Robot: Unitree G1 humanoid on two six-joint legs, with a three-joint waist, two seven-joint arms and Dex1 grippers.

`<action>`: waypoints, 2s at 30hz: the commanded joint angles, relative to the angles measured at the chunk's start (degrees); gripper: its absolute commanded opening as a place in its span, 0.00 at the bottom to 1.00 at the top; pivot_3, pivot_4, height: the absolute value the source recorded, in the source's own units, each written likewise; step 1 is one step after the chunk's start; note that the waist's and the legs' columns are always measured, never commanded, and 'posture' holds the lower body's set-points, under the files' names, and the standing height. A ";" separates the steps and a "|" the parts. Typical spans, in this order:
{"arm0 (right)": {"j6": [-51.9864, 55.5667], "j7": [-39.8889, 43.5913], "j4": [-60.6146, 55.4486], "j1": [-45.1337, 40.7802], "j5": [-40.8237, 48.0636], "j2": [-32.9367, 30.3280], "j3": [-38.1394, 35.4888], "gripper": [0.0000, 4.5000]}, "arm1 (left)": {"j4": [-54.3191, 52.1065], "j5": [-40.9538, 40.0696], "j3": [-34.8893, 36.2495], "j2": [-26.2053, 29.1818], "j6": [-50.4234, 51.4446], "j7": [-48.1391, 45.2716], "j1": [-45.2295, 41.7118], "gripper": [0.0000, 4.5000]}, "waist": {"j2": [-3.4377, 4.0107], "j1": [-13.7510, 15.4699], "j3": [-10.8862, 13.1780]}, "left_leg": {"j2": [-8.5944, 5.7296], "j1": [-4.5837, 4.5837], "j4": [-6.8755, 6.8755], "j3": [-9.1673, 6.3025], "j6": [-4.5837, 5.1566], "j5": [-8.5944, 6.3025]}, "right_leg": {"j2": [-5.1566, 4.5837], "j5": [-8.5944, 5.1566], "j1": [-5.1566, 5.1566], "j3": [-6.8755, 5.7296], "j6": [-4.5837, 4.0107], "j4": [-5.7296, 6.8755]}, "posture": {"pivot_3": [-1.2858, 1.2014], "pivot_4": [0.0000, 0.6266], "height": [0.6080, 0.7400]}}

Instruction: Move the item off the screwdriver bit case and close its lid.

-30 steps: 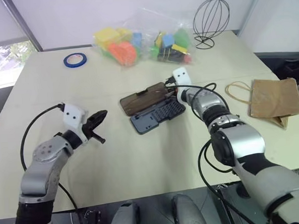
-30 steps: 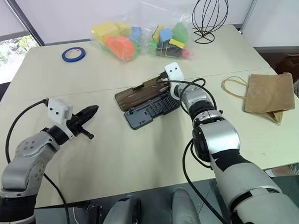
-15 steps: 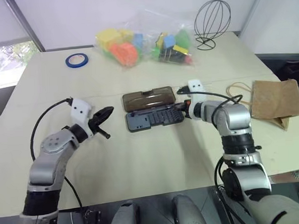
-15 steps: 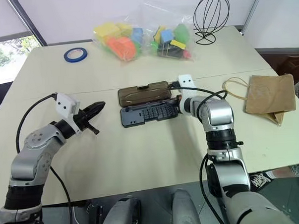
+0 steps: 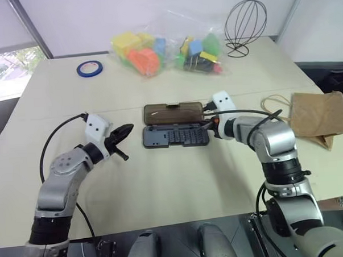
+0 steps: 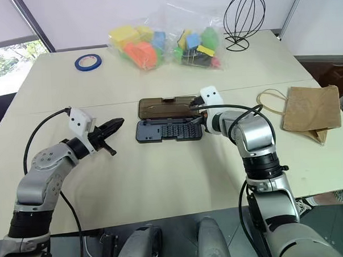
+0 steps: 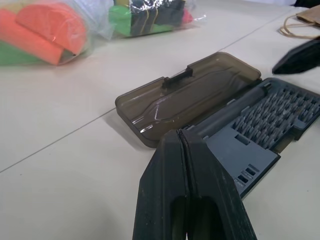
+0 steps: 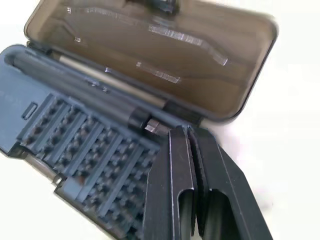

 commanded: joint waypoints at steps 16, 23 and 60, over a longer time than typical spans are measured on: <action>-38.99 4.93 45.39 -21.32 -7.85 2.94 2.18 0.99 | -0.82 0.41 0.45 0.02 -1.18 -0.21 -0.74 0.00 | -0.01 -0.34 0.01 | 0.01 0.00 -0.04 0.02 -0.01 0.01 | 0.00 0.00 0.00 -0.01 0.00 -0.07 | 0.52 0.24 1.00; -46.94 1.50 65.42 -26.70 -10.69 5.92 1.22 0.99 | -2.03 0.28 0.92 0.29 -0.62 0.21 0.10 0.00 | -0.01 -0.80 0.01 | 0.01 -0.02 -0.05 0.00 -0.03 0.02 | 0.00 0.00 0.00 -0.01 0.00 -0.10 | 0.52 0.24 1.00; -34.73 1.82 63.22 -22.62 -12.12 7.54 -2.85 0.01 | -3.70 0.69 1.31 0.60 -1.05 2.07 1.84 0.00 | 0.00 -1.30 0.00 | 0.01 -0.01 -0.03 -0.06 -0.05 0.02 | -0.02 0.00 0.03 -0.02 0.00 -0.04 | 0.52 0.24 1.00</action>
